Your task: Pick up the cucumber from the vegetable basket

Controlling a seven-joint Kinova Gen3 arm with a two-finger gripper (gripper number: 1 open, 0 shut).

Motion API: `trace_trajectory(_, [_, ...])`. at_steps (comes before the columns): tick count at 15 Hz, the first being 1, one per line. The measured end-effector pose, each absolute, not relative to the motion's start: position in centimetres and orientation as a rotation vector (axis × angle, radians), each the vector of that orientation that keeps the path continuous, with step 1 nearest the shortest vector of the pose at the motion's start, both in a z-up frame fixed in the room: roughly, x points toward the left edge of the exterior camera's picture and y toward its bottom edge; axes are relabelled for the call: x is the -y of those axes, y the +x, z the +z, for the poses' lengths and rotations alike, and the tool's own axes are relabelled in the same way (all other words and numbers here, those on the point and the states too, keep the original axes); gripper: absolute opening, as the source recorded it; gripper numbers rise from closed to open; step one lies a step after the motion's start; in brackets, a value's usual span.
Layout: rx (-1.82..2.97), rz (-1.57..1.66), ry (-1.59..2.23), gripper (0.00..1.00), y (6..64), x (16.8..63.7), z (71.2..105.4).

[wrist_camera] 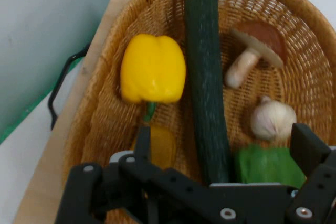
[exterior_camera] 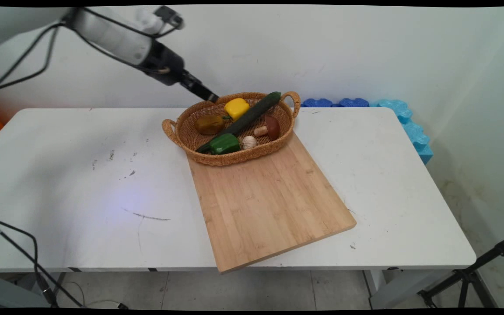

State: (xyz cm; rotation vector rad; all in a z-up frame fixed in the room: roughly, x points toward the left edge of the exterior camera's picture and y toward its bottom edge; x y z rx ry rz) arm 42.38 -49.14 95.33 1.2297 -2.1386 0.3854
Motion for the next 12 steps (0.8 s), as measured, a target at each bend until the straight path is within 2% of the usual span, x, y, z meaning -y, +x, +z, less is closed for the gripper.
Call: trace_trajectory(12, [2.192, 0.262, 1.394, 1.0, 36.8, 55.7, 90.1])
